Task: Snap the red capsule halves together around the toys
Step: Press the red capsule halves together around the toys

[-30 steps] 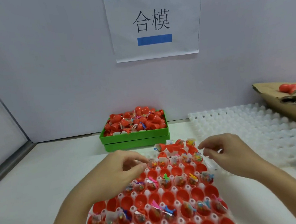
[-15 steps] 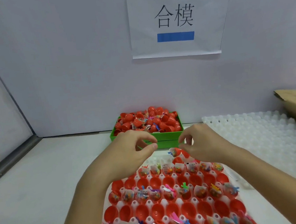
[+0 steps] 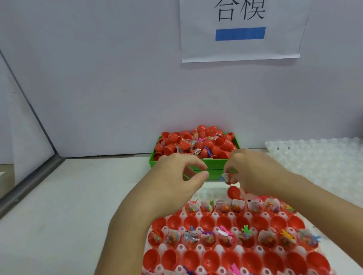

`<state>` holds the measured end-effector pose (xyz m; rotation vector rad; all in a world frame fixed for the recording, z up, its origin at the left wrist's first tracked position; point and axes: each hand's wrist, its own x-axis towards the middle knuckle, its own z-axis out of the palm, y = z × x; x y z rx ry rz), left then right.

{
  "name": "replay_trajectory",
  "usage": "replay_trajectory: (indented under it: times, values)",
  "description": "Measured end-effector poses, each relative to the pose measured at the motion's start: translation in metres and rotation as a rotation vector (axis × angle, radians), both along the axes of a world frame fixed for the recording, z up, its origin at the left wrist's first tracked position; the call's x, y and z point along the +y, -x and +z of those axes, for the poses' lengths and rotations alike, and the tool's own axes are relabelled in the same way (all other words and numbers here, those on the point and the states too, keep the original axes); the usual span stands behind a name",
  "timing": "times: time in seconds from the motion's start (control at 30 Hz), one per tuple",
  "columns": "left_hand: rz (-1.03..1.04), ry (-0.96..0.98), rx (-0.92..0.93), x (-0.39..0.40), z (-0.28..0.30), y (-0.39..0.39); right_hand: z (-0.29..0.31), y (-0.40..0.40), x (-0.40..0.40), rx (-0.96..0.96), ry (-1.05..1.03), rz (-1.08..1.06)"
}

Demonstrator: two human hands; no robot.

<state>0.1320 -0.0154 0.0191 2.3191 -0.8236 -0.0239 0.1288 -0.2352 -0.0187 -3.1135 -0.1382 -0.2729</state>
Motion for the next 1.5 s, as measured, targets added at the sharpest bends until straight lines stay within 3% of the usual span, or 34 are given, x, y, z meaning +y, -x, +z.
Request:
replay_trajectory:
  times: [0.1, 0.33, 0.53, 0.7, 1.0, 1.23, 1.5]
  values:
    - [0.011, 0.024, -0.003, -0.004, -0.001, 0.000, 0.008, 0.010, -0.007, -0.098, -0.195, 0.007]
    - [-0.022, 0.050, 0.068, -0.036, -0.008, 0.020, 0.014, 0.082, -0.011, -0.266, -1.000, -0.032]
    - [-0.172, 0.155, 0.127, -0.062, -0.027, 0.058, -0.010, 0.139, -0.010, -0.245, -1.283, -0.063]
    - [-0.218, 0.257, 0.091, -0.057, -0.042, 0.083, -0.027, 0.157, -0.009, -0.273, -1.366, -0.073]
    - [-0.192, 0.325, -0.111, -0.045, -0.060, 0.110, -0.039, 0.172, 0.000, -0.374, -1.307, 0.068]
    - [-0.182, 0.309, -0.207, -0.040, -0.061, 0.115, -0.045, 0.174, 0.008, -0.425, -1.337, 0.143]
    - [-0.173, 0.334, -0.238, -0.041, -0.062, 0.116, -0.050, 0.173, 0.007, -0.550, -1.126, 0.190]
